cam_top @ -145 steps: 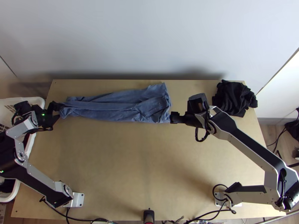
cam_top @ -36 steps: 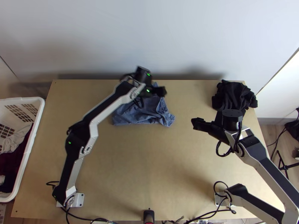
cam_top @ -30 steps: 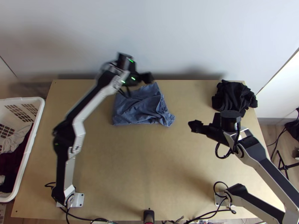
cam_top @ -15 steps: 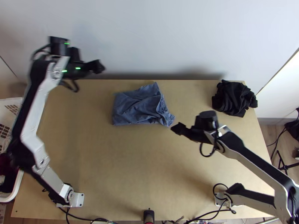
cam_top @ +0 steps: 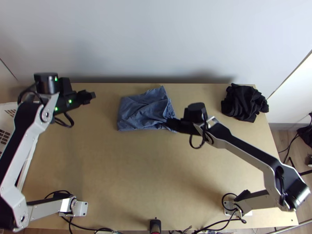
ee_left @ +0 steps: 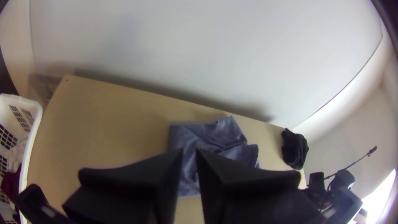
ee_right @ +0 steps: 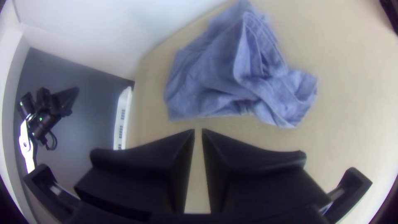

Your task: Fold the t-shirt

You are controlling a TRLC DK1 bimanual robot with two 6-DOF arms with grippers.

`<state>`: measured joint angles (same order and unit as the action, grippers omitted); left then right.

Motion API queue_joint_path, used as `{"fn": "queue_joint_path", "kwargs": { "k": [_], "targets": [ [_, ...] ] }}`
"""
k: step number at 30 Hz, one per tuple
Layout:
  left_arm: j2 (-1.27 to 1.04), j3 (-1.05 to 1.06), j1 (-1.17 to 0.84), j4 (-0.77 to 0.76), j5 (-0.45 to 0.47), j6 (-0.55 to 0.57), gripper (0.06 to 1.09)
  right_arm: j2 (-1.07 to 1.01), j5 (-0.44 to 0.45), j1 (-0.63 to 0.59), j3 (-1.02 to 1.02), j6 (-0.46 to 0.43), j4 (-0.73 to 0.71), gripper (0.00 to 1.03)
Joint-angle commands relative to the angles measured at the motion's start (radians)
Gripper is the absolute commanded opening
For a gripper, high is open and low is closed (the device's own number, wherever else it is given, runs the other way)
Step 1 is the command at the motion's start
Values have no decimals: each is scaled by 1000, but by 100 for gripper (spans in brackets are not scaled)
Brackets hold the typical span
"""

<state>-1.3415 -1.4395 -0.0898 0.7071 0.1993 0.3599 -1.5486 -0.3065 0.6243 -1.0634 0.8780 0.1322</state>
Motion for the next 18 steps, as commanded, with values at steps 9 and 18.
{"fn": "queue_joint_path", "kwargs": {
  "k": [9,18],
  "targets": [
    [125,384,-88,-255,-55,65,9,-430,64,84,-349,-128,-85,3],
    [-4,473,-123,-466,-78,139,9,-614,116,107,-626,-134,-29,3]
  ]
}}
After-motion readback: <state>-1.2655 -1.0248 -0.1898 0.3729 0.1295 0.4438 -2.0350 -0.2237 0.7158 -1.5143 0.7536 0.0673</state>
